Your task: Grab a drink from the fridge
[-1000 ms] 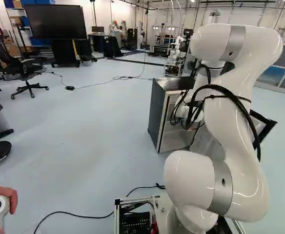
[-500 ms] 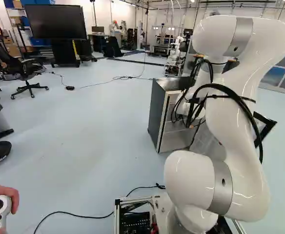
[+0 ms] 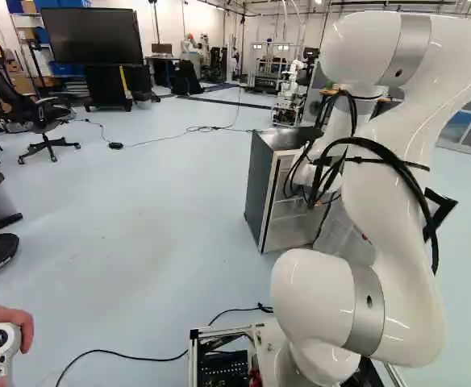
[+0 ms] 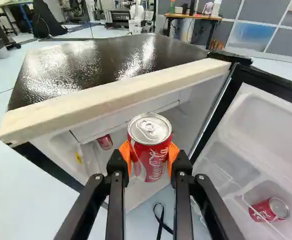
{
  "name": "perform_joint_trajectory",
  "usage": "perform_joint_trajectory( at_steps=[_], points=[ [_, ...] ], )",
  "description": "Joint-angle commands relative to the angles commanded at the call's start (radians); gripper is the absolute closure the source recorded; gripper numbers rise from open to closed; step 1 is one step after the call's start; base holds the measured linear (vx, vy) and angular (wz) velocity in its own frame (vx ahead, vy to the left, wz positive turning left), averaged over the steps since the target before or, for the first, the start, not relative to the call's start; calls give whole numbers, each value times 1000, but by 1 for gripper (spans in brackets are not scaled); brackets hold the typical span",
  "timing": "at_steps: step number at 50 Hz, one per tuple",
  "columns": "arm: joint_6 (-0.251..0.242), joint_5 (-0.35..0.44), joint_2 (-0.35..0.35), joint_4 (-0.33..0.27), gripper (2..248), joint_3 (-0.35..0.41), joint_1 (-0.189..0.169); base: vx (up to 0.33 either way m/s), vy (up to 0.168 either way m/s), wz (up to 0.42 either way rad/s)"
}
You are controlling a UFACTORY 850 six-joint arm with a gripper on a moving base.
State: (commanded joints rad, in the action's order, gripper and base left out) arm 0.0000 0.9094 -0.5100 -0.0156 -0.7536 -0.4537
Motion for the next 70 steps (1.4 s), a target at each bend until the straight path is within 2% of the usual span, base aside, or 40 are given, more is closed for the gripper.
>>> perform_joint_trajectory(
  at_steps=[30, 70],
  points=[
    [0, 0, 75, 0, 157, 15, 3, 0, 0, 0],
    [0, 0, 127, 0, 157, -26, 30, 0, 0, 0]
  ],
)
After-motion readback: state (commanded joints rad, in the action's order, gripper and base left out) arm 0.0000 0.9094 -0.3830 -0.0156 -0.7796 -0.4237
